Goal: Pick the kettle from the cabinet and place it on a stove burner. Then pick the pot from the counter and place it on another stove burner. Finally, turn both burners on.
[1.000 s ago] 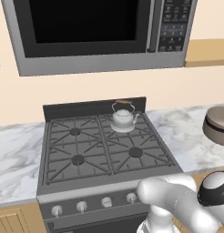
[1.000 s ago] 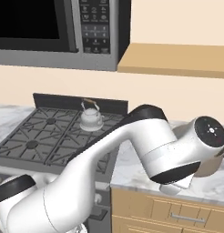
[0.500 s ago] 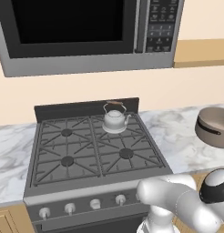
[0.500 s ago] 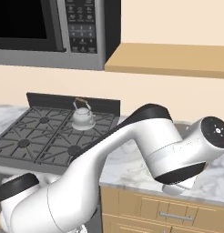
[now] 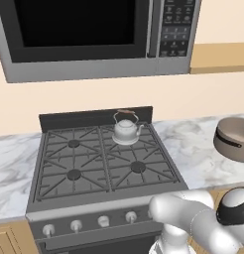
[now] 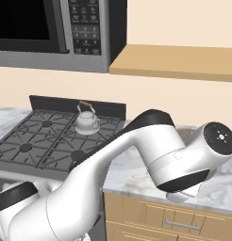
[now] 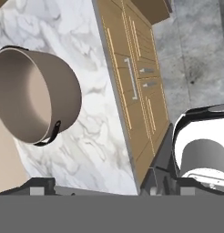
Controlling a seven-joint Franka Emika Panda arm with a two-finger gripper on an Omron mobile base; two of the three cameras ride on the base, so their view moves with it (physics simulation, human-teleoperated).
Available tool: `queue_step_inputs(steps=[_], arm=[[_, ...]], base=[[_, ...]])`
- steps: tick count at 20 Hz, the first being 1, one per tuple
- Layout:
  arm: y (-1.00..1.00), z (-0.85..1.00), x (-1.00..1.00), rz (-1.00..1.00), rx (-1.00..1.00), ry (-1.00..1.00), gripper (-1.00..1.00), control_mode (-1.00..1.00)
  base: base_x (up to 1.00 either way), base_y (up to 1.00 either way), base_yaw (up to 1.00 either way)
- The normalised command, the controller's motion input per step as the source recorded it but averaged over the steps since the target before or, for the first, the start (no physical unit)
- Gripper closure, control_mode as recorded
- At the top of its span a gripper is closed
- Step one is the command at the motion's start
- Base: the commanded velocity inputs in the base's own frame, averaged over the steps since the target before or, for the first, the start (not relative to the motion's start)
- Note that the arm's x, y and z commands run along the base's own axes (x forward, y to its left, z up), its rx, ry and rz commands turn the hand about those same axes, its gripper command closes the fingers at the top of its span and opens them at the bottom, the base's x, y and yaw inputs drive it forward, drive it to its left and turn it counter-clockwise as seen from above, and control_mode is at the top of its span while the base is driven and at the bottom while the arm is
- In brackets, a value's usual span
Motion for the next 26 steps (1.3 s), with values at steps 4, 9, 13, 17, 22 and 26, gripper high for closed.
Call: queue_step_inputs(steps=[4,9,13,17,22,26], arm=[[0.00,0.00,0.00,0.00,0.00,0.00,-1.00,1.00],[0.00,0.00,0.00,0.00,0.00,0.00,-1.00,1.00],[0.00,0.00,0.00,0.00,0.00,0.00,-1.00,1.00],[0.00,0.00,0.00,0.00,0.00,0.00,-1.00,1.00],[0.00,-0.02,0.16,0.01,0.00,0.00,-1.00,-1.00],[0.00,-0.13,0.45,0.07,0.00,-0.02,-1.00,-1.00]], base=[[0.03,-0.50,0.02],[0.00,-0.52,0.00],[0.06,-0.43,0.00],[0.17,-0.13,0.00],[0.12,0.00,0.01],[0.00,0.00,0.00]])
